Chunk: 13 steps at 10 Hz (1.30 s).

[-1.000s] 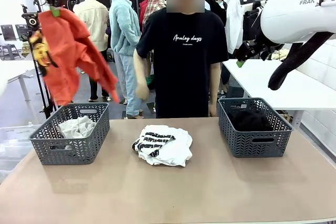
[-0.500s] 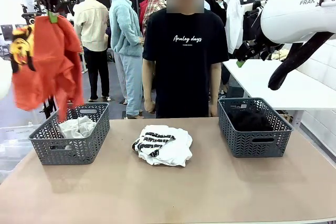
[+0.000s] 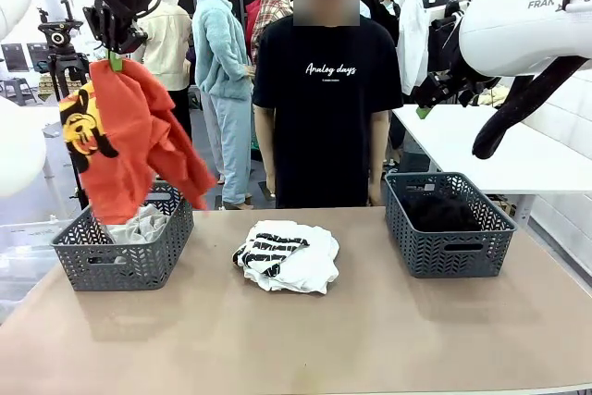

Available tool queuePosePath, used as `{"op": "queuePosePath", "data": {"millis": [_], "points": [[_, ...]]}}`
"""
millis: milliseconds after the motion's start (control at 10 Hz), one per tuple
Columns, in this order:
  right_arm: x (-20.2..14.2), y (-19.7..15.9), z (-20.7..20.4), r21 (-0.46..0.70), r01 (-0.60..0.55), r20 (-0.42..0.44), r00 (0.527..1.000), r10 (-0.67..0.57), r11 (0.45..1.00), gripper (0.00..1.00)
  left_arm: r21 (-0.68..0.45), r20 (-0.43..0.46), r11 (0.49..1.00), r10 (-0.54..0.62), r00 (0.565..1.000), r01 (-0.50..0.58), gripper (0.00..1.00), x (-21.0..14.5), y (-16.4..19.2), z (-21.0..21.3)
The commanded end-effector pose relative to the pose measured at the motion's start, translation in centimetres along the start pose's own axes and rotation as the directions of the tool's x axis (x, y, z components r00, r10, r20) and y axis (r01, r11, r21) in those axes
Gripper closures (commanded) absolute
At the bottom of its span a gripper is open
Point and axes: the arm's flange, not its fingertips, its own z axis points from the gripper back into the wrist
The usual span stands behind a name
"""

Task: Sort the tops and bottoms.
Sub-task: Sort the clothes according to human instructions.

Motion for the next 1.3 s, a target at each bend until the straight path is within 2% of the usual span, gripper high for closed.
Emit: {"op": "queuePosePath", "data": {"millis": [0,200,700,1000,1100,1200], "points": [[0.0,0.1,-0.1,-0.020,-0.004,-0.007,1.000,0.004,1.000,0.00,0.019,0.019,1.000,0.005,1.000,-0.005,1.00,-8.4,-2.8,-6.7],[0.0,0.1,-0.1,-0.020,-0.004,-0.007,1.000,0.004,1.000,0.00,0.049,0.016,0.994,0.094,0.995,-0.095,1.00,-8.8,-1.1,-7.3],[0.0,0.1,-0.1,-0.020,-0.004,-0.007,1.000,0.004,1.000,0.00,0.090,0.049,0.981,0.168,0.985,-0.172,1.00,-8.9,2.0,-6.9],[0.0,0.1,-0.1,-0.020,-0.004,-0.007,1.000,0.004,1.000,0.00,0.074,0.008,0.993,0.087,0.996,-0.088,1.00,-8.7,0.1,-7.8],[0.0,0.1,-0.1,-0.020,-0.004,-0.007,1.000,0.004,1.000,0.00,0.048,0.010,0.989,0.139,0.990,-0.139,1.00,-1.3,5.2,-0.9],[0.0,0.1,-0.1,-0.020,-0.004,-0.007,1.000,0.004,1.000,0.00,0.048,0.010,0.989,0.139,0.990,-0.139,1.00,-1.3,5.2,-0.9]]}}
